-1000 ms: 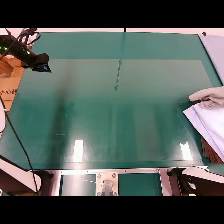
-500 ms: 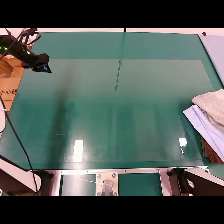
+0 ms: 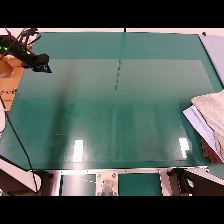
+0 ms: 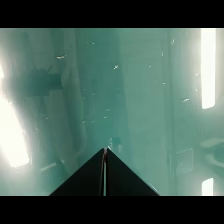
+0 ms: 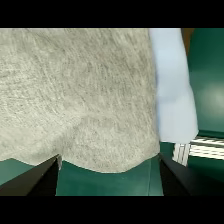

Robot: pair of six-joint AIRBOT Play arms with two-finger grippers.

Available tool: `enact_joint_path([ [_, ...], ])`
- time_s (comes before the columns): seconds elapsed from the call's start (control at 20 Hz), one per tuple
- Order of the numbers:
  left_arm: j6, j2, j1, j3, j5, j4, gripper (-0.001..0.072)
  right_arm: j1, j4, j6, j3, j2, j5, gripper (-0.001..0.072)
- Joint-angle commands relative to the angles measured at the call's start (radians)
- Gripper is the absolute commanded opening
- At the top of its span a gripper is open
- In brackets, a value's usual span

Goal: Fold the shirts.

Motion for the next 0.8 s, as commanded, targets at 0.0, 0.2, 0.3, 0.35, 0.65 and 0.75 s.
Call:
enact_joint_path([
  [0.0,0.016,0.001,0.001,0.0,0.005,0.0,0.0019,0.05,0.082,0.019,0.122,-0.005,0.022,0.0666],
  [0.2,0.002,0.023,0.001,0.0,-0.019,-0.021,0.0019,0.301,0.186,-0.055,0.169,-0.01,-0.104,0.0013],
  [0.3,-0.029,0.053,-0.005,-0.002,-0.031,-0.039,0.0019,0.468,0.183,-0.095,0.168,-0.01,-0.167,0.0012],
  [0.35,-0.037,0.08,-0.018,-0.014,-0.045,-0.041,0.0018,0.555,0.18,-0.117,0.167,-0.01,-0.191,0.0012],
  [0.65,-0.074,0.356,-0.179,-0.457,0.079,-0.041,0.0018,1.112,0.165,-0.195,-0.06,0.042,-0.319,0.0012],
  [0.75,-0.098,0.472,-0.255,-0.671,0.156,-0.041,0.0019,1.281,0.148,-0.197,-0.183,0.043,-0.386,0.0011],
])
